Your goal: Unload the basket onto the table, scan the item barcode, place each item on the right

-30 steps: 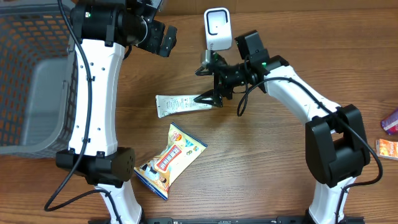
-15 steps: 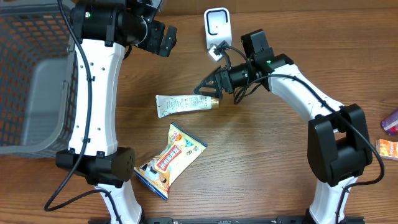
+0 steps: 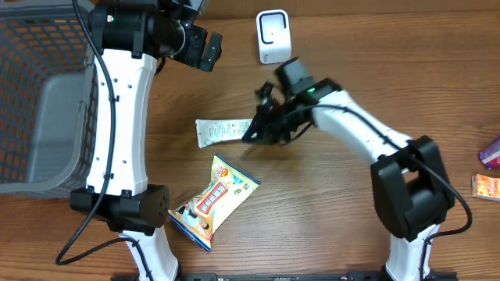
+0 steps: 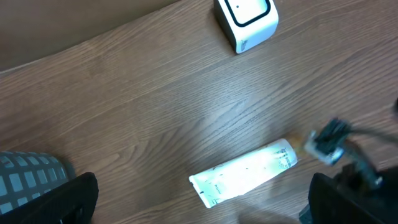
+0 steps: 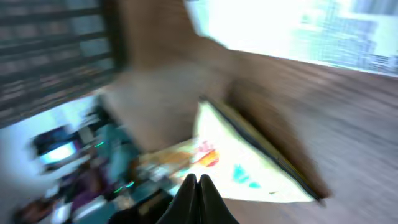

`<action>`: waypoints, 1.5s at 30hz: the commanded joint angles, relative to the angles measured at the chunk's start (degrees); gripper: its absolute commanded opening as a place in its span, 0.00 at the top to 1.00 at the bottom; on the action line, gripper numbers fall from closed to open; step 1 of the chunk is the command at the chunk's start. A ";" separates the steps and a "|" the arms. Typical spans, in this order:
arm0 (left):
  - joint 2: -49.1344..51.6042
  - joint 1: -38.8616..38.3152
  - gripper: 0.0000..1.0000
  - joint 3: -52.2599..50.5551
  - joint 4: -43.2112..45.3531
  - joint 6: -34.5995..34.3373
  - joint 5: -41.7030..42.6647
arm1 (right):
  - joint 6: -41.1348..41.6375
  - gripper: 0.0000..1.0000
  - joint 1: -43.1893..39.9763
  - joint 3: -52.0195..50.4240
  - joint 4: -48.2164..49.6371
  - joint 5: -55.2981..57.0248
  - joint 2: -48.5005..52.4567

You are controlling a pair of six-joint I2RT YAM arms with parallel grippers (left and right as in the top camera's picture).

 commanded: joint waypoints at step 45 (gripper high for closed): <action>-0.44 0.17 0.00 0.35 0.04 -0.81 -0.17 | 21.97 0.96 7.89 -14.25 37.59 37.51 -4.70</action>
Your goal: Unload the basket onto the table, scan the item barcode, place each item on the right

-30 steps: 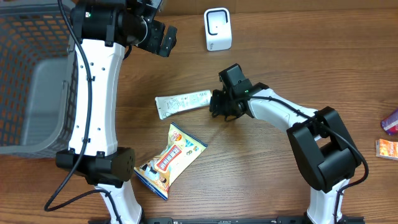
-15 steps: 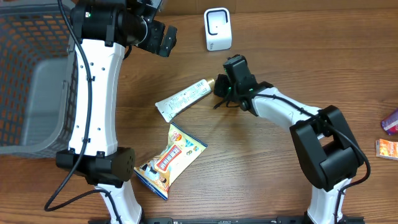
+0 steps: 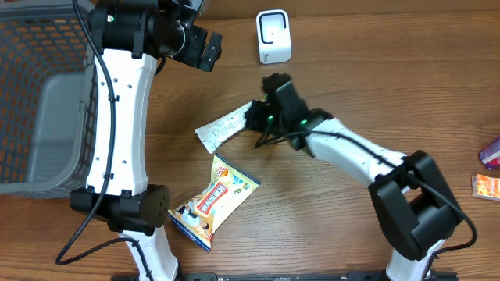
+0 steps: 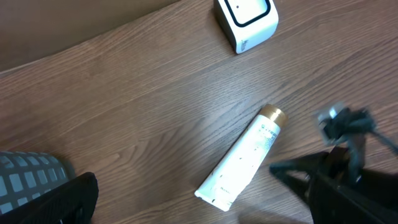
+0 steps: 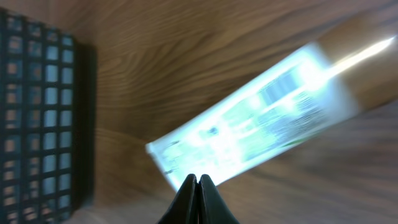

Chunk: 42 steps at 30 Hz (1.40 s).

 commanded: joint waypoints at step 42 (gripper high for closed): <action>-14.86 22.73 0.00 0.59 17.27 8.20 -5.68 | 16.79 0.90 10.82 3.56 26.77 13.92 11.30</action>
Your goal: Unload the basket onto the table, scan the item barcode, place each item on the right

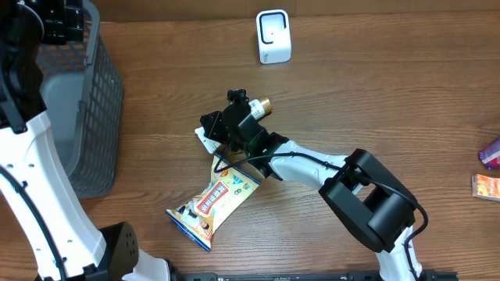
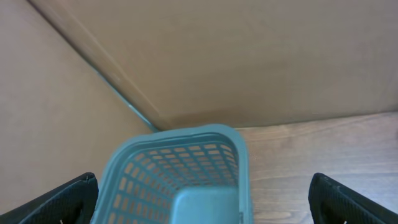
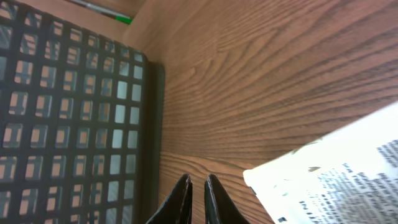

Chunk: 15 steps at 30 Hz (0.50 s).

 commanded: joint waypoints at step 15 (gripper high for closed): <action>3.21 0.33 0.00 -0.79 -1.05 -0.94 1.84 | -4.46 0.96 -0.09 15.21 -17.40 0.87 11.08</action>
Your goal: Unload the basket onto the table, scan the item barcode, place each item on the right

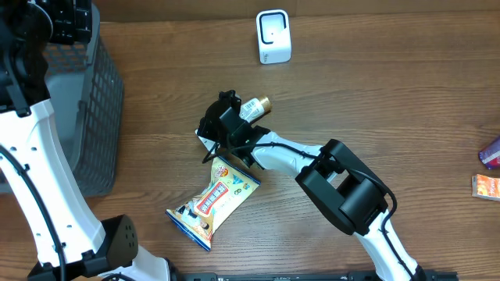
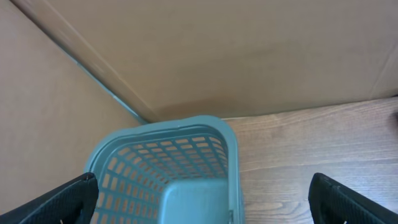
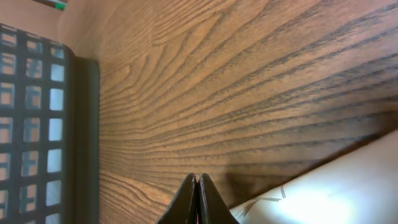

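Note:
A white tube with a gold cap (image 1: pixel 255 105) lies slanted on the wooden table, mostly covered by my right arm. The white scanner (image 1: pixel 273 36) stands at the back. My right gripper (image 1: pixel 208 151) is low at the tube's flat lower-left end. In its wrist view the fingers (image 3: pixel 196 198) are pressed together with nothing between them, and the tube's white corner (image 3: pixel 336 190) lies just to their right. My left gripper (image 2: pixel 205 208) is wide open high over the grey basket (image 2: pixel 165 177).
The grey basket (image 1: pixel 74 109) fills the left edge of the table. A yellow snack bag (image 1: pixel 215 199) lies just in front of the tube. A purple item (image 1: pixel 491 151) and an orange box (image 1: pixel 486 187) sit at the right edge.
My right gripper's fingers had a narrow gap and are now pressed together. It sits a little further left, past the tube's flat end. The left arm has hardly moved.
The tube lay level with my right gripper at its right end, and my left gripper hung open over the table. Then the tube lay slanted, cap toward the scanner. Later my left gripper was over the basket and my right one at the tube's flat end, where it is now shut.

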`<action>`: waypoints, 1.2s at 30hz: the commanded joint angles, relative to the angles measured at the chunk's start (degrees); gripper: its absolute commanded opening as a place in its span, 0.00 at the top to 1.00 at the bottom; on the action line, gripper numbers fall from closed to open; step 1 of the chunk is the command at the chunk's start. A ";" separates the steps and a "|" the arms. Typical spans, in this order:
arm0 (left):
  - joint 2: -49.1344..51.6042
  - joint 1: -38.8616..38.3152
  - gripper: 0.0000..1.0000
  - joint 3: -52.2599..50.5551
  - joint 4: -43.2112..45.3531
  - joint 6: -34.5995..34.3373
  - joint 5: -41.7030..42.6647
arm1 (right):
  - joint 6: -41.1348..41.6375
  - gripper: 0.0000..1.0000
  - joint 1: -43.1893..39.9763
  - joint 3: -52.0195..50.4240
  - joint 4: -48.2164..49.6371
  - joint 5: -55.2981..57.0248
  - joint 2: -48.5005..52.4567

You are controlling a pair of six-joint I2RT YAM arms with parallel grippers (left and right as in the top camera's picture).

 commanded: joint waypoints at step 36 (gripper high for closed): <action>2.14 0.33 0.00 -0.22 -2.12 -0.85 1.05 | -55.01 0.00 -6.38 1.68 -48.72 -0.42 -21.68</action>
